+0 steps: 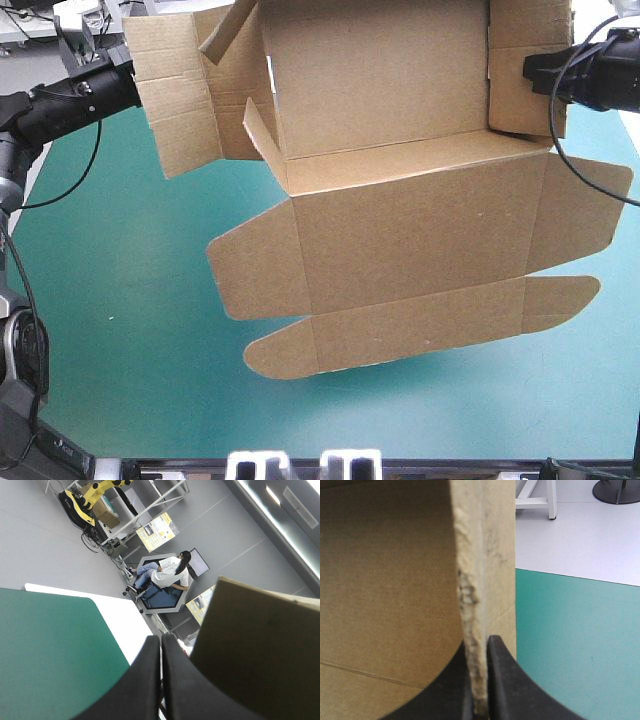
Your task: Fold the box
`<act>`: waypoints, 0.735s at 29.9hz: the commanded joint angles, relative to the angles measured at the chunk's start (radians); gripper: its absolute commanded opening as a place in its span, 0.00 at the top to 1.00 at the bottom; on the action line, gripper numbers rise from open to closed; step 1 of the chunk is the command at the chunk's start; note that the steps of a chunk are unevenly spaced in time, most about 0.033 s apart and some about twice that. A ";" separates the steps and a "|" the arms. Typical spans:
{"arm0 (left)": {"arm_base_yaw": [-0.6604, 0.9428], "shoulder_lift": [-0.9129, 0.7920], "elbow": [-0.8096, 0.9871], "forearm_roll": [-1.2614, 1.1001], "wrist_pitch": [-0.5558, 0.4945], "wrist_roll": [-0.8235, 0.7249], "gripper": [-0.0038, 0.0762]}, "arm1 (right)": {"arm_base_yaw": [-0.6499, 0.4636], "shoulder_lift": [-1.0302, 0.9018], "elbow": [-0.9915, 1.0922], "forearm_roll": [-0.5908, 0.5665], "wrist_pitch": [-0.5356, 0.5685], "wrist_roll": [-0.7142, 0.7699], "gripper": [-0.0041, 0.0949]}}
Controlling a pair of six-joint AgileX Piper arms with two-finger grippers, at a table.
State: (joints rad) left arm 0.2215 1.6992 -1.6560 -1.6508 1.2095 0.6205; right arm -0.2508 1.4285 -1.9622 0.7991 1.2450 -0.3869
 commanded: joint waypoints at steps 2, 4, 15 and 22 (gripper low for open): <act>0.035 -0.061 -0.060 -0.034 0.083 0.018 0.96 | -0.007 -0.008 -0.029 0.071 -0.031 0.017 0.98; 0.067 -0.061 -0.064 -0.003 0.069 0.016 0.97 | -0.007 -0.008 -0.029 0.052 -0.034 0.018 0.98; 0.263 -0.055 -0.064 0.026 0.027 -0.010 0.97 | -0.007 -0.010 -0.029 0.087 -0.004 0.017 0.98; 0.267 -0.008 -0.064 0.046 0.085 -0.019 0.97 | -0.007 -0.062 -0.029 0.164 0.002 -0.009 0.98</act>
State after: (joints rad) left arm 0.4867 1.7169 -1.6896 -1.5346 1.2216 0.6129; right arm -0.2508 1.4285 -1.9622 0.8610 1.2450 -0.3940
